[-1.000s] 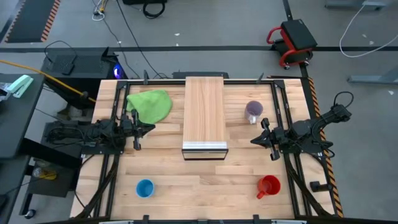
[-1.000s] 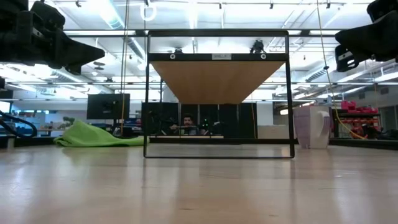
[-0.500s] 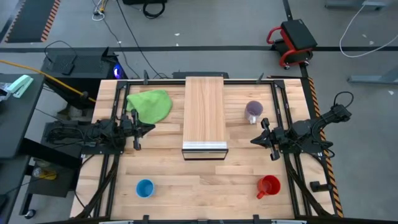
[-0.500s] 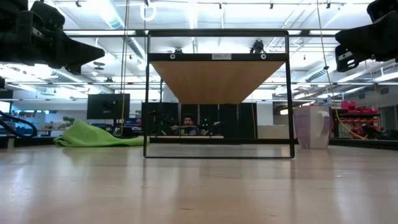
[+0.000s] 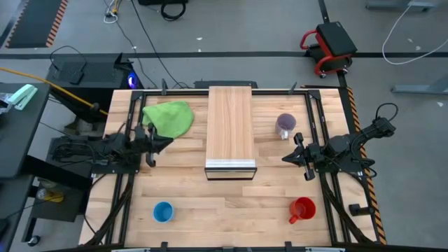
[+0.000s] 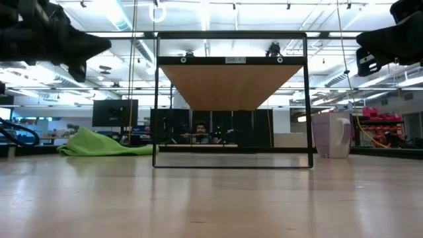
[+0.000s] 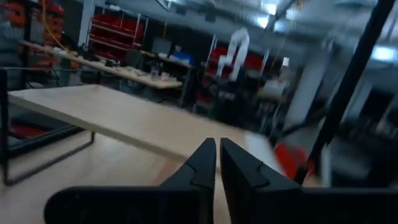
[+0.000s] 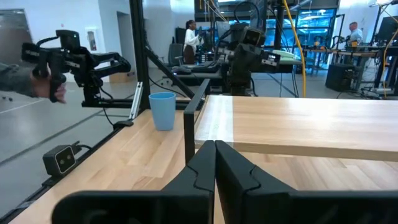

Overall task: Stack small to large cups/mugs on shelf
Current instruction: Move the blue cup to the center of the table

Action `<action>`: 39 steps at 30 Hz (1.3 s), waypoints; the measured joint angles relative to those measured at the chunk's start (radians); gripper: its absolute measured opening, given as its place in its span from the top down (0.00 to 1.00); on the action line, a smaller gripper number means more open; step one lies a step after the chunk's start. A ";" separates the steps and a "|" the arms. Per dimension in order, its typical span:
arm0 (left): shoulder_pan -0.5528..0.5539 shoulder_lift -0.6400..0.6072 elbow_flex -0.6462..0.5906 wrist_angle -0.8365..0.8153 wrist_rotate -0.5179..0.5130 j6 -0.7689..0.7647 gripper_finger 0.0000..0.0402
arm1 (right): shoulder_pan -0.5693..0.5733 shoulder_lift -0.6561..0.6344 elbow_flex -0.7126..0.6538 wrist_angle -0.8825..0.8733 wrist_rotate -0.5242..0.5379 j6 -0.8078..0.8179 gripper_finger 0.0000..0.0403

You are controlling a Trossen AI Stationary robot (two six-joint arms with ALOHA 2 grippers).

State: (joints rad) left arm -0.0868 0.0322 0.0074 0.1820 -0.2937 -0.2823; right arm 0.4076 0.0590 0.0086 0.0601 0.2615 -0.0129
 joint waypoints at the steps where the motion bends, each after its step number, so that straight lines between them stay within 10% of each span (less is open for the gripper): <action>1: 0.000 0.000 0.000 0.016 -0.001 -0.034 0.92 | 0.000 0.000 0.000 0.000 0.000 -0.013 0.96; 16: 0.000 0.000 0.000 0.378 -0.085 -0.518 0.93 | 0.000 0.000 0.000 0.214 0.000 0.269 0.96; 26: 0.000 0.000 0.021 0.405 -0.142 -0.514 0.93 | 0.000 0.000 0.000 0.616 0.000 0.519 0.96; 39: -0.020 0.178 0.261 0.403 -0.009 -0.432 0.93 | 0.000 0.000 0.000 0.630 0.000 0.603 0.96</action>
State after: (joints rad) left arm -0.1070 0.2100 0.2685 0.5850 -0.3028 -0.7145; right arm 0.4080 0.0589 0.0082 0.6901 0.2615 0.5904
